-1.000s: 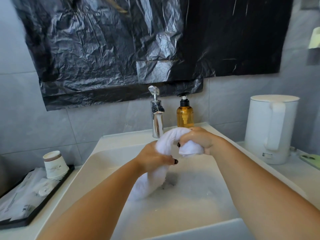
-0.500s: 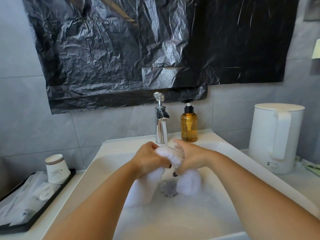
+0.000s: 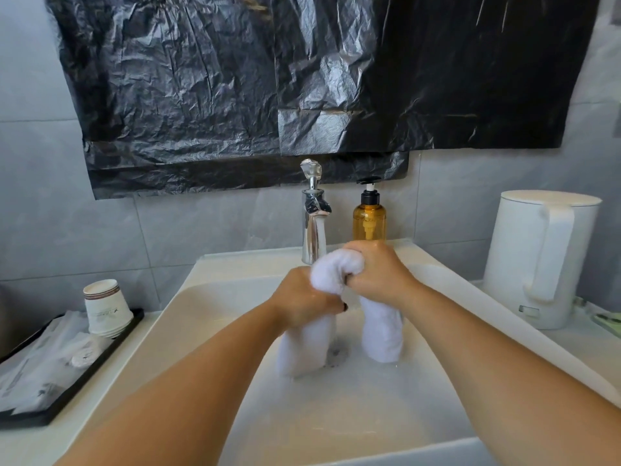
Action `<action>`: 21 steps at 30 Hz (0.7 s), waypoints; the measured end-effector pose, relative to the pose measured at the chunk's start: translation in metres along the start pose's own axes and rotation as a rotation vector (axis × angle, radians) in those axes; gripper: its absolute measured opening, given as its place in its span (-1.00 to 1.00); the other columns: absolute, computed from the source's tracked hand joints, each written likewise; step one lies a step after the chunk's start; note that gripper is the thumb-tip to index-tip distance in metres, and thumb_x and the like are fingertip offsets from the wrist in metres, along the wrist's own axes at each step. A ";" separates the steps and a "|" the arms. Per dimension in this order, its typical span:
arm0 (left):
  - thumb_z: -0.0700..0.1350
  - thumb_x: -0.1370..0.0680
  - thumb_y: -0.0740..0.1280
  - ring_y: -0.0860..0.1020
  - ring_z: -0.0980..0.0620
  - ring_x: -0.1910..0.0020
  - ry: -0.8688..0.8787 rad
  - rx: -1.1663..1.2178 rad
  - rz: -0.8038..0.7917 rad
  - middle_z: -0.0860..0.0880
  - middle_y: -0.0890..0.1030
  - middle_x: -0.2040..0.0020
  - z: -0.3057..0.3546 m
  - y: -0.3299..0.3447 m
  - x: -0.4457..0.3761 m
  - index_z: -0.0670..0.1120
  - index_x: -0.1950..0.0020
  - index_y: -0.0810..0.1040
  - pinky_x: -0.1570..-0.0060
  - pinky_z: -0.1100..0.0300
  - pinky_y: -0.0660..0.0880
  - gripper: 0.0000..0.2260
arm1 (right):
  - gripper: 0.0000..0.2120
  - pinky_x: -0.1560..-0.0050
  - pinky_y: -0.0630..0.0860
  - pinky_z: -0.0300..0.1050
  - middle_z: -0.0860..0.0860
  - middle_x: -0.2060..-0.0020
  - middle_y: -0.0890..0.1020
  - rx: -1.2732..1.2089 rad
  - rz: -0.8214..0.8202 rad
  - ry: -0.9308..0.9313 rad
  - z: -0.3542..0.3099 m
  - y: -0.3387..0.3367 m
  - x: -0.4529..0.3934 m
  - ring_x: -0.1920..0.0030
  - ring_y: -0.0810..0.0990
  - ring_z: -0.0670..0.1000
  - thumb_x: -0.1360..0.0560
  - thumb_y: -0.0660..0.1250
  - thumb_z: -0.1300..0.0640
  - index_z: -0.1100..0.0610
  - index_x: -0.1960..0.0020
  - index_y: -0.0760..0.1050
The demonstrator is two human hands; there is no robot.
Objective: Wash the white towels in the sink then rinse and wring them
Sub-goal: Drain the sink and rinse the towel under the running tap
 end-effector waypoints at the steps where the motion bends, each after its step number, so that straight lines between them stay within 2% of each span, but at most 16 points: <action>1: -0.29 -0.34 0.51 0.54 0.08 0.23 0.004 0.048 0.036 -0.03 0.61 0.13 0.001 -0.003 -0.002 -0.04 0.15 0.59 0.26 0.26 0.47 -0.79 | -0.61 0.07 0.55 -0.01 0.00 0.07 0.65 0.032 -0.047 -0.030 -0.007 0.009 0.002 0.03 0.60 0.07 -0.24 0.40 0.33 0.03 -0.02 0.55; 3: -0.30 -0.28 0.48 0.57 0.06 0.23 0.001 0.055 0.075 -0.04 0.64 0.15 0.001 -0.010 -0.005 -0.07 0.17 0.62 0.23 0.23 0.50 -0.80 | -0.46 -0.09 0.53 -0.01 -0.04 -0.13 0.57 0.150 -0.118 -0.086 -0.020 0.024 0.005 -0.12 0.54 0.01 -0.30 0.42 0.30 0.01 -0.24 0.45; 5: -0.27 -0.35 0.46 0.56 0.04 0.21 -0.039 -0.144 0.080 -0.03 0.61 0.15 -0.003 -0.013 -0.005 -0.06 0.16 0.57 0.22 0.22 0.48 -0.84 | -0.44 -0.12 0.51 -0.06 -0.02 -0.19 0.53 0.301 -0.138 -0.100 -0.028 0.031 0.006 -0.16 0.52 0.03 -0.38 0.40 0.25 0.01 -0.34 0.39; 8: -0.13 -0.44 0.43 0.52 -0.01 0.10 -0.066 -0.559 0.042 0.03 0.51 0.09 -0.004 -0.007 -0.004 -0.01 0.02 0.47 0.17 0.20 0.43 -0.81 | -0.49 0.03 0.50 -0.09 0.04 -0.13 0.59 0.502 -0.136 -0.029 -0.029 0.030 0.009 -0.13 0.56 0.12 -0.40 0.38 0.18 0.00 -0.33 0.40; 10: -0.10 -0.44 0.39 0.52 -0.03 0.10 -0.080 -0.626 0.038 0.05 0.49 0.10 -0.005 -0.004 -0.005 0.01 -0.04 0.47 0.16 0.18 0.44 -0.79 | -0.53 0.11 0.42 -0.14 0.05 -0.11 0.60 0.595 -0.138 -0.007 -0.030 0.028 0.012 -0.12 0.57 0.13 -0.40 0.38 0.11 -0.01 -0.30 0.42; 13: -0.09 -0.44 0.35 0.51 -0.06 0.08 -0.078 -0.707 0.042 0.03 0.49 0.07 -0.002 -0.004 0.000 0.05 -0.02 0.42 0.13 0.14 0.46 -0.80 | -0.60 0.18 0.37 -0.16 0.02 0.00 0.60 0.625 -0.137 0.026 -0.030 0.028 0.013 -0.04 0.59 0.10 -0.33 0.40 0.10 0.00 -0.16 0.51; 16: -0.07 -0.43 0.34 0.48 -0.05 0.10 -0.007 -0.683 0.157 0.04 0.49 0.08 0.006 -0.015 0.002 0.05 -0.06 0.41 0.16 0.15 0.41 -0.76 | -0.72 0.21 0.42 -0.16 -0.01 0.08 0.60 0.554 -0.095 0.111 -0.023 0.024 0.009 0.07 0.58 0.07 -0.31 0.37 0.12 0.03 -0.02 0.55; 19: -0.06 -0.39 0.42 0.49 -0.02 0.14 0.091 -0.377 0.257 0.07 0.52 0.12 0.012 -0.026 0.000 0.04 -0.04 0.38 0.26 0.18 0.37 -0.70 | -0.87 0.25 0.51 -0.13 0.00 0.29 0.59 0.194 -0.013 0.250 -0.001 0.009 0.003 0.19 0.59 0.05 -0.22 0.36 0.11 0.09 0.23 0.56; 21: -0.04 -0.34 0.51 0.53 0.05 0.12 0.107 -0.219 0.187 0.08 0.55 0.08 0.009 -0.023 -0.002 0.05 -0.08 0.41 0.30 0.20 0.39 -0.60 | -0.91 0.22 0.53 -0.09 0.03 0.34 0.59 -0.039 0.018 0.321 0.011 -0.001 0.003 0.23 0.59 0.05 -0.21 0.43 0.16 0.12 0.32 0.54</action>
Point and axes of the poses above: each hand's wrist, its own x-axis away from the middle knuckle, its own y-axis out of the palm, z = x × y, the point moved 10 cm from there along -x, towards the middle knuckle
